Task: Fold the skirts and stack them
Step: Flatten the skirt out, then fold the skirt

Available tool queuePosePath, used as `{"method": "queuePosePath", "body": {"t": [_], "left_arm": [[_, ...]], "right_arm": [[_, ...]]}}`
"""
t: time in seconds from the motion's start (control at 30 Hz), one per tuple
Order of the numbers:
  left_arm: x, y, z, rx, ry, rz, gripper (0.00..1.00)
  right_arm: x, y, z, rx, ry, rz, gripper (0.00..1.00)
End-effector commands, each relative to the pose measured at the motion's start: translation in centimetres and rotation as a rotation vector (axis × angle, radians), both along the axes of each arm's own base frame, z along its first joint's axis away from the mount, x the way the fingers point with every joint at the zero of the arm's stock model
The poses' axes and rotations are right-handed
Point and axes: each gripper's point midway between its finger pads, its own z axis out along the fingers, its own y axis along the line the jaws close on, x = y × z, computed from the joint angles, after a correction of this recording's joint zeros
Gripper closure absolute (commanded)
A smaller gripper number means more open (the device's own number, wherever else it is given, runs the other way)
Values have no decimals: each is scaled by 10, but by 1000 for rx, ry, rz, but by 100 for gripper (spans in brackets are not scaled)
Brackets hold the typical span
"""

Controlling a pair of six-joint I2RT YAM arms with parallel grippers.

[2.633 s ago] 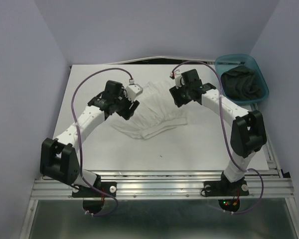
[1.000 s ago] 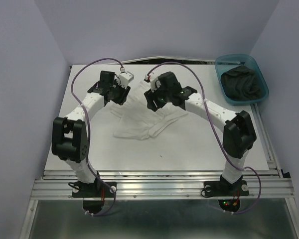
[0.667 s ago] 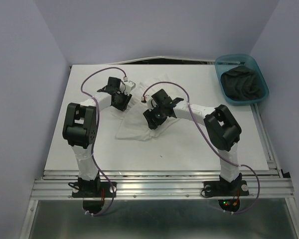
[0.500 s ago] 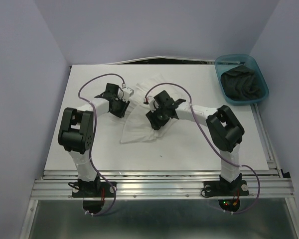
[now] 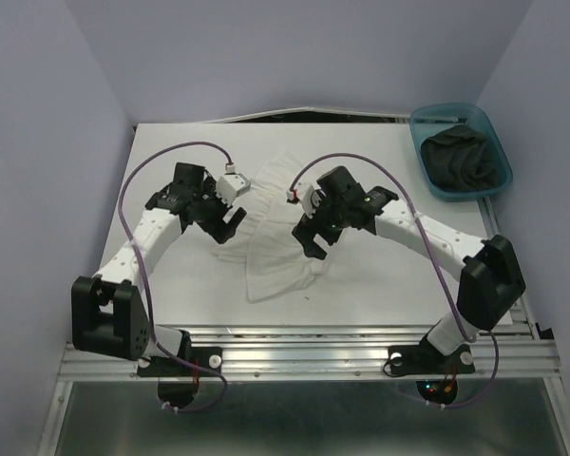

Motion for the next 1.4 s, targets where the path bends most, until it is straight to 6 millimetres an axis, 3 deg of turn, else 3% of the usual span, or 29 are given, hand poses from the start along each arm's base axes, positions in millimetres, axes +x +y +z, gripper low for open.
{"method": "queuePosePath", "body": {"t": [0.0,0.1,0.17,0.33,0.43,0.47,0.67,0.8,0.9,0.97,1.07,1.1,1.17,1.2,1.27,1.3,1.33,1.37], "left_arm": [[-20,4,39,91,-161,-277,3],[-36,12,27,169,-233,-413,9],[-52,10,6,176,-275,-504,10],[-62,0,-6,156,-369,-618,11],[-62,-4,-17,146,-376,-646,11],[-62,-5,-22,149,-381,-672,12],[-53,-2,-41,227,-450,-751,12],[-51,2,-61,278,-434,-778,12],[-39,5,-69,308,-432,-761,15],[-34,7,-77,319,-409,-733,18],[-25,8,-82,322,-389,-699,33],[-24,9,-85,325,-378,-697,45],[-23,11,-87,337,-369,-696,56],[-23,13,-87,348,-372,-696,66],[-24,13,-85,346,-375,-685,77],[-25,13,-82,334,-371,-665,86],[-26,12,-79,318,-361,-647,91],[-20,8,-64,294,-385,-625,95]], "right_arm": [[-15,-18,11,-56,-70,118,0],[-29,-26,-11,-141,-127,181,1],[-38,-26,-30,-195,-184,232,5],[-42,-23,-55,-281,-319,289,12],[-32,-25,-66,-327,-408,279,15],[-27,-18,-64,-312,-455,268,16],[-9,-20,-65,-346,-564,211,24],[-11,-21,-74,-358,-587,240,29],[-14,-19,-81,-357,-591,258,34],[-18,-17,-84,-351,-592,275,42],[-24,-17,-88,-348,-589,294,52],[-25,-17,-89,-343,-587,293,55],[-26,-15,-88,-329,-579,295,64],[-26,-13,-87,-324,-572,292,72],[-24,-8,-81,-305,-572,281,83],[-25,-7,-80,-303,-562,282,88],[-25,-4,-78,-294,-559,280,99],[-24,-1,-70,-280,-559,270,99]]}}
